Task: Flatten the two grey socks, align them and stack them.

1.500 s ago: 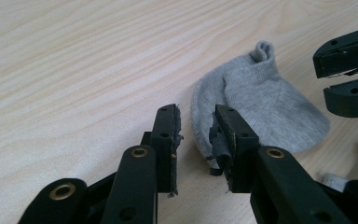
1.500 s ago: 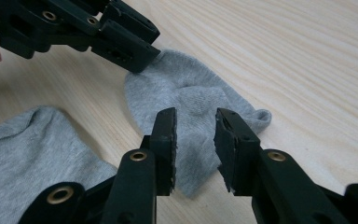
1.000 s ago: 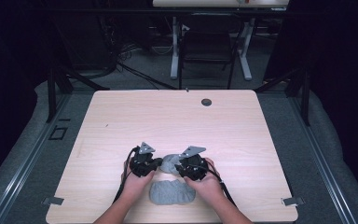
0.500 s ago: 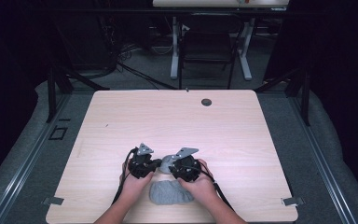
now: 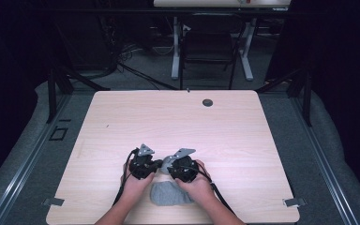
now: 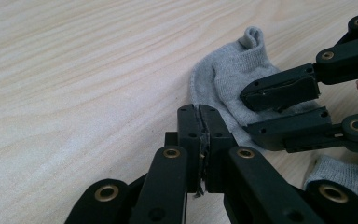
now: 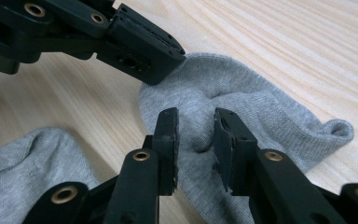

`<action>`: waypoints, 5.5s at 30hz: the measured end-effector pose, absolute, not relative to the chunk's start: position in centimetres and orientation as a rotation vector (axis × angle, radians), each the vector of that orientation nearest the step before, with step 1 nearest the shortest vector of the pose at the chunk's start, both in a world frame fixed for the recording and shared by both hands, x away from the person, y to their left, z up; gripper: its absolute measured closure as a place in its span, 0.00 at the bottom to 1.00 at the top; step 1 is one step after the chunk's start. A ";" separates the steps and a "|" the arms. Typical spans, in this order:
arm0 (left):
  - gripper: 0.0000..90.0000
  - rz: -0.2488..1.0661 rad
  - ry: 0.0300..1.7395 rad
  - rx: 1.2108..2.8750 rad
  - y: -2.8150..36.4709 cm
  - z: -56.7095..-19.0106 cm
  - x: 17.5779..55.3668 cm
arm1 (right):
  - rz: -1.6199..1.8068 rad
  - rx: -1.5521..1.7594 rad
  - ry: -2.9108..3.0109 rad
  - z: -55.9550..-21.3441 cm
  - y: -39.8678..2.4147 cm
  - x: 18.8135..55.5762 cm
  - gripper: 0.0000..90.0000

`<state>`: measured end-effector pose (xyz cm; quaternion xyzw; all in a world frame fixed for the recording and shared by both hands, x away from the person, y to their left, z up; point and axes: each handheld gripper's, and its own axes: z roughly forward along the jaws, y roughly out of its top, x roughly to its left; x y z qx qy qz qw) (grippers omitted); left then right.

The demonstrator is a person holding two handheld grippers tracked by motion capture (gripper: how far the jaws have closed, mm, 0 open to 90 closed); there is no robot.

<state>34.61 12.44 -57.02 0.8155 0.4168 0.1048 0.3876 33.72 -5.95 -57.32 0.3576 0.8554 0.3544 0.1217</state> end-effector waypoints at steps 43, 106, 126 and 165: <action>0.99 0.285 1.084 2.061 13.6 -56.6 34.6 | 1.124 1.044 2.390 -53.8 -10.2 33.4 0.96; 0.98 0.268 1.098 2.046 14.5 -55.7 34.9 | 1.092 1.225 2.382 -55.1 -13.2 34.7 0.96; 0.98 0.267 1.024 2.023 15.4 -52.8 31.9 | 1.156 1.133 2.393 -52.1 -13.5 31.9 0.96; 0.98 0.221 0.976 2.041 16.2 -53.8 25.8 | 1.184 1.043 2.462 -52.8 -13.6 26.3 0.96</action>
